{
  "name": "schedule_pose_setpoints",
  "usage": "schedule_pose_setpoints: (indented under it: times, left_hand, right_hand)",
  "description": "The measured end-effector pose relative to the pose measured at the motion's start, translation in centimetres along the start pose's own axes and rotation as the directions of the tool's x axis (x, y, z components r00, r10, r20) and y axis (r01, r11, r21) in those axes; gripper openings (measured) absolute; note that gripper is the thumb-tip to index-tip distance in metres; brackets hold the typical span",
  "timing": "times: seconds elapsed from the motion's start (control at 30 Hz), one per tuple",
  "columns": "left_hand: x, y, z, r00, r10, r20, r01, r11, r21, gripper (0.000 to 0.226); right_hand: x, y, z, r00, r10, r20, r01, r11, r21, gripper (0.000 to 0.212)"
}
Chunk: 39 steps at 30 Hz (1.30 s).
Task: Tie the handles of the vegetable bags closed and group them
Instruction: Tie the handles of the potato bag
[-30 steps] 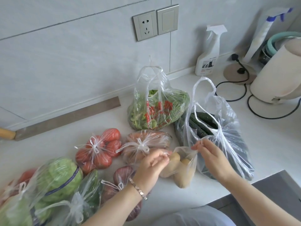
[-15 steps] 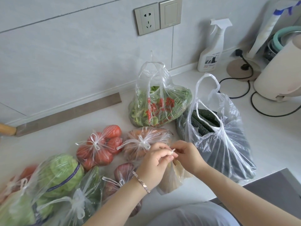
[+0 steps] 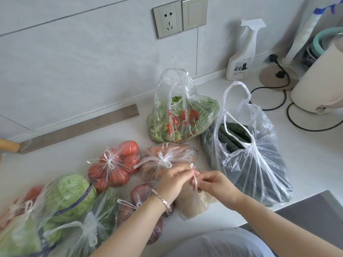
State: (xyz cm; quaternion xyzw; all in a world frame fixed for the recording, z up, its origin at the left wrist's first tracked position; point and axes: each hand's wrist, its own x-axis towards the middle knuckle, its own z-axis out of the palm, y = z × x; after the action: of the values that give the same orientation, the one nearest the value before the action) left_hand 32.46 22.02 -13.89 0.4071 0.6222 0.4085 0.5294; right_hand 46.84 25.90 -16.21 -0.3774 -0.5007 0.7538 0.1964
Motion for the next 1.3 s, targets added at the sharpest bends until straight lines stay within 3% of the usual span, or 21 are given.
schedule_pose_setpoints:
  times: [0.1,0.27,0.4,0.57,0.67,0.8,0.93,1.03,1.13,1.3]
  left_hand:
    - [-0.1,-1.0,-0.4,0.983,-0.180,-0.042,0.168,0.965,-0.203,0.030]
    - [-0.6,-2.5,0.1,0.996,-0.087,0.029,0.088,0.996,-0.010,0.020]
    - [-0.7,-2.1,0.4,0.995,0.019,-0.097,-0.017,0.999,0.029,0.025]
    - [-1.3,-2.2,1.4,0.999,-0.041,-0.023,0.045,0.977,0.206,0.017]
    - [-1.7,-2.5,2.4,0.998,-0.063,0.026,0.056,0.976,0.211,0.019]
    - [-2.0,-3.1,3.3,0.999,0.013,-0.029,-0.003,0.943,0.333,0.037]
    - [-2.1,-2.8,3.7,0.996,0.042,-0.079,-0.019,0.963,0.267,0.035]
    - [-1.7,-3.4,2.9,0.987,0.037,-0.156,-0.003,0.976,0.216,0.036]
    - [-1.3,-3.8,2.2,0.981,0.012,-0.193,0.017,0.989,0.150,0.035]
    - [-0.7,-3.7,1.4,0.972,-0.007,-0.233,0.035,0.992,0.119,0.035]
  right_hand:
    - [0.0,0.0,-0.4,0.999,0.012,-0.043,-0.010,0.999,0.040,0.025]
    - [-0.1,-0.7,-0.8,0.997,0.033,-0.072,-0.025,0.993,0.111,0.019]
    - [-0.2,-1.0,-0.8,0.995,0.028,-0.094,-0.014,0.990,0.142,0.024]
    - [-0.2,-0.9,-0.7,0.969,0.104,-0.226,-0.059,0.978,0.200,0.034]
    - [0.4,-0.6,-0.9,0.911,0.241,-0.334,-0.200,0.968,0.152,0.030]
    - [1.5,0.1,-1.0,0.810,0.354,-0.467,-0.366,0.928,0.069,0.017]
    - [2.0,0.9,-0.9,0.813,0.250,-0.525,-0.383,0.910,-0.158,0.028]
    - [1.4,1.0,-0.7,0.884,0.112,-0.454,-0.282,0.902,-0.327,0.022]
    - [0.6,0.5,-0.6,0.957,0.021,-0.290,-0.146,0.896,-0.419,0.008]
    - [-0.3,0.6,-1.0,0.997,0.034,-0.073,-0.062,0.902,-0.426,0.030]
